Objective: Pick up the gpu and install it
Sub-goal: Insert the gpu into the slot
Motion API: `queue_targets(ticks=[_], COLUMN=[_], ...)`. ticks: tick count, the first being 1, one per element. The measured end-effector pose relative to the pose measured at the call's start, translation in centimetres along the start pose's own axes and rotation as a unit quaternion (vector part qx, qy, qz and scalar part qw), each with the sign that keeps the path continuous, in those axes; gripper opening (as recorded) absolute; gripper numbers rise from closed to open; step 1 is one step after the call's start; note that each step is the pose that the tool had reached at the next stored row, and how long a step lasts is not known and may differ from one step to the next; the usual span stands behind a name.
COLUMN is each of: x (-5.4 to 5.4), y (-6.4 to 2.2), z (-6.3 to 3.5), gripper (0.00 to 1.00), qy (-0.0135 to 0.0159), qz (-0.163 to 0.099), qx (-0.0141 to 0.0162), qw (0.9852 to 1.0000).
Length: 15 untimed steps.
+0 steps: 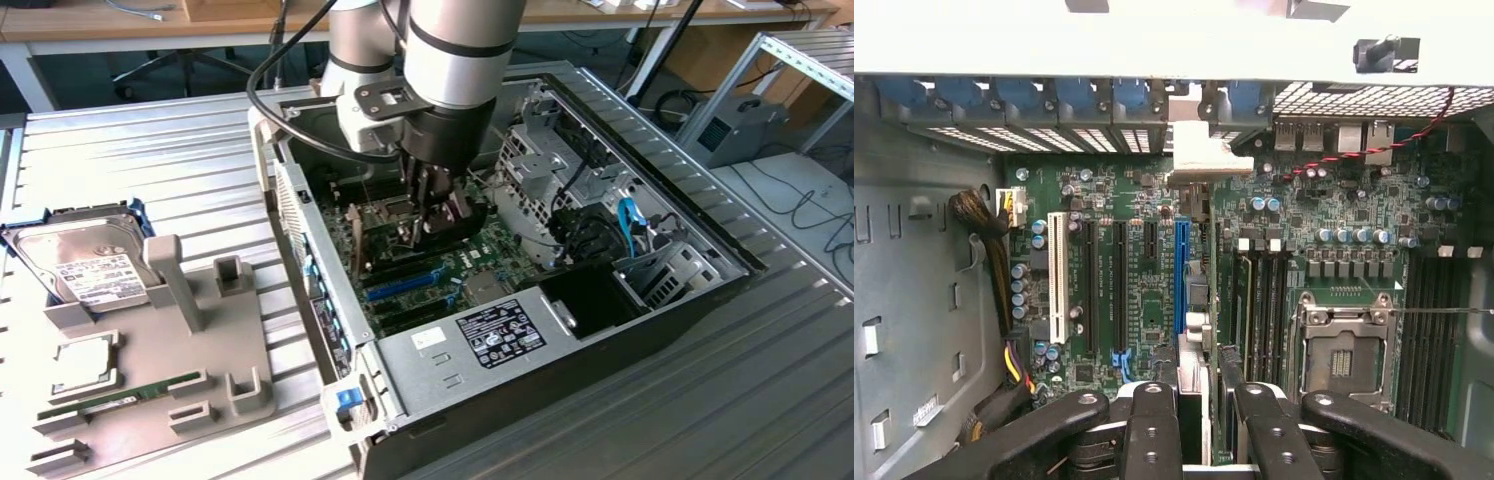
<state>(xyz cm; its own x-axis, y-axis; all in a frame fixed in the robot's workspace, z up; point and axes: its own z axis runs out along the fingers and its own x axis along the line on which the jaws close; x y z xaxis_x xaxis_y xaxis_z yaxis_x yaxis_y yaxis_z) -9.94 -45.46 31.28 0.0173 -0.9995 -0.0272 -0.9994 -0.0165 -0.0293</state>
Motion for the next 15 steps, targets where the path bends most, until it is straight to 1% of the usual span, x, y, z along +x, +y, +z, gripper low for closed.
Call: queue_targets(ticks=[7, 9, 15], x=[-0.01, -0.01, -0.02], y=[0.17, 0.40, 0.62], z=[0.05, 0.07, 0.23], gripper=[0.27, 0.27, 0.27], qy=[-0.0001, 0.0000, -0.0001], qz=[0.000, 0.000, 0.000], qx=[0.0001, 0.0000, 0.0001], qw=[1.0000, 1.0000, 1.0000])
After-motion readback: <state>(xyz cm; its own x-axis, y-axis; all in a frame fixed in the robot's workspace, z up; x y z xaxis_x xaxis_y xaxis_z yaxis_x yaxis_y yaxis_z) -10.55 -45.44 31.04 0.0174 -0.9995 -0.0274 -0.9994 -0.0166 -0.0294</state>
